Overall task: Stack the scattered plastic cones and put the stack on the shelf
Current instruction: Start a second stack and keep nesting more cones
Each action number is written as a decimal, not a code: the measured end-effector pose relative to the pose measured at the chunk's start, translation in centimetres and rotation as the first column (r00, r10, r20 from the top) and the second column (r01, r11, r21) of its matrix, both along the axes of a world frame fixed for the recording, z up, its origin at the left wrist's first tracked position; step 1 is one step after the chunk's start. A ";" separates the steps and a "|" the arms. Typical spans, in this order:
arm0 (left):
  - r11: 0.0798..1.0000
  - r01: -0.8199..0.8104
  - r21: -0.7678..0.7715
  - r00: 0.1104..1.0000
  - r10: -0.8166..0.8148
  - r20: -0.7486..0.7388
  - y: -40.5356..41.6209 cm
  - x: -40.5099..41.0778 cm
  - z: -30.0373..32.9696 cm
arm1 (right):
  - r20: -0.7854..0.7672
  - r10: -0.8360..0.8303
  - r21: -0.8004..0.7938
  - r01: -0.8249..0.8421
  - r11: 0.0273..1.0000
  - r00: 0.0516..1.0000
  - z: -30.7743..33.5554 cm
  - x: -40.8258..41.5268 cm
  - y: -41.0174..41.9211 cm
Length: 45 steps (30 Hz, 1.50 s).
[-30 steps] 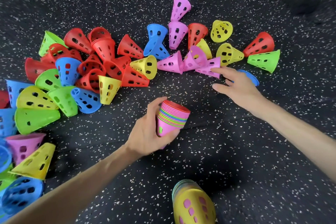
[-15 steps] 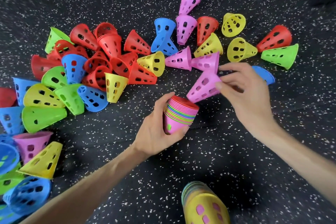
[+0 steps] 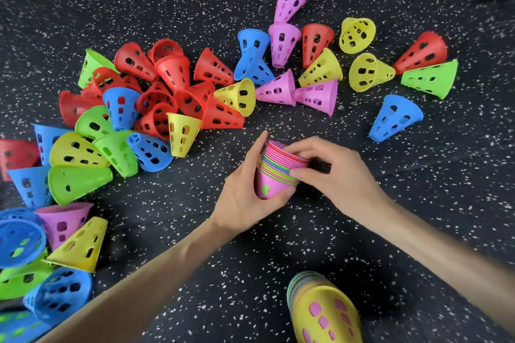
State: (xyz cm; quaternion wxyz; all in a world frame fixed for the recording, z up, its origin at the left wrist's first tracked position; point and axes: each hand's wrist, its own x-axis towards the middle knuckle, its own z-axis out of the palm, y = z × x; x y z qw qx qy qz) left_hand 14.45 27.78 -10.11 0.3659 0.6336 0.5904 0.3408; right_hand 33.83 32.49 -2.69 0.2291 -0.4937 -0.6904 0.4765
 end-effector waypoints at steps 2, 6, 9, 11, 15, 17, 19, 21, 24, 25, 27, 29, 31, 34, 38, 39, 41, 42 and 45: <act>1.000 -0.024 -0.004 1.000 0.024 0.017 0.0 0.0 0.0 | 0.075 0.033 0.034 -0.035 0.999 0.997 -0.1 -0.2 -0.3; 0.999 -0.031 -0.014 0.999 0.031 0.043 -0.3 0.0 -0.1 | 0.204 0.075 0.012 -0.079 0.997 0.976 -0.6 -0.3 -0.1; 0.999 -0.039 -0.037 0.997 0.041 0.070 -0.4 -0.2 0.0 | 0.249 0.116 -0.007 -0.118 0.993 0.962 -0.9 -0.1 0.0; 0.997 -0.046 -0.061 0.996 0.051 0.075 -0.4 -0.3 -0.2 | 0.235 0.125 -0.038 -0.119 0.992 0.964 -1.0 0.0 -0.1; 0.997 -0.021 -0.077 0.999 0.024 0.037 -0.9 -0.9 -0.4 | 0.211 0.098 -0.057 -0.088 0.995 0.973 -1.6 -0.1 -0.2; 0.998 0.010 -0.063 1.000 -0.010 0.008 -1.2 -1.4 -0.2 | 0.206 0.076 -0.051 -0.067 0.996 0.976 -1.7 -0.1 -0.3; 0.998 -0.063 0.001 0.998 0.063 -0.008 -0.9 -1.7 0.5 | 0.215 0.073 -0.058 -0.062 0.996 0.974 -1.8 0.1 -0.4; 0.962 -0.254 0.100 0.967 0.255 0.002 -0.1 -2.1 1.2 | 0.214 0.080 -0.072 -0.066 0.995 0.974 -1.9 0.2 -0.5; 0.886 -0.435 0.158 0.898 0.440 0.007 2.1 -3.6 1.7 | 0.192 0.071 -0.093 -0.054 0.994 0.979 -1.9 0.2 -0.6; 0.883 -0.445 0.153 0.893 0.451 -0.006 2.8 -4.2 1.8 | 0.189 0.069 -0.097 -0.051 0.994 0.980 -1.9 0.2 -0.6; 0.891 -0.428 0.150 0.897 0.439 -0.045 4.0 -5.0 2.1 | 0.188 0.064 -0.099 -0.046 0.994 0.980 -1.8 0.2 -0.7; 0.892 -0.429 0.142 0.895 0.442 -0.069 4.8 -5.5 2.2 | 0.183 0.050 -0.090 -0.034 0.995 0.982 -1.7 0.3 -0.8; 0.872 -0.476 0.116 0.871 0.486 -0.079 5.4 -5.9 2.4 | 0.159 0.024 -0.088 -0.010 0.996 0.987 -1.6 0.5 -0.9; 0.845 -0.517 0.138 0.847 0.528 -0.066 5.4 -6.0 2.9 | 0.101 -0.026 -0.100 0.036 0.994 0.995 -1.3 1.1 -1.1; 0.915 -0.388 0.111 0.917 0.395 -0.052 3.4 -5.3 3.1 | 0.026 -0.115 -0.073 0.117 0.990 0.993 -0.7 2.3 -0.8; 0.945 -0.313 0.096 0.944 0.320 -0.075 2.7 -5.1 2.9 | 0.013 -0.138 -0.065 0.138 0.988 0.990 -0.5 2.5 -0.7; 0.977 -0.197 0.086 0.973 0.206 -0.108 1.7 -4.6 2.2 | 0.003 -0.173 -0.049 0.172 0.984 0.985 -0.3 3.0 -0.2; 0.980 -0.176 0.089 0.976 0.186 -0.117 1.3 -4.3 1.8 | 0.004 -0.186 -0.042 0.186 0.982 0.983 -0.1 3.3 0.0; 0.980 -0.188 0.073 0.970 0.196 -0.141 0.5 -3.3 1.0 | 0.016 -0.225 -0.021 0.226 0.974 0.974 0.1 3.7 0.5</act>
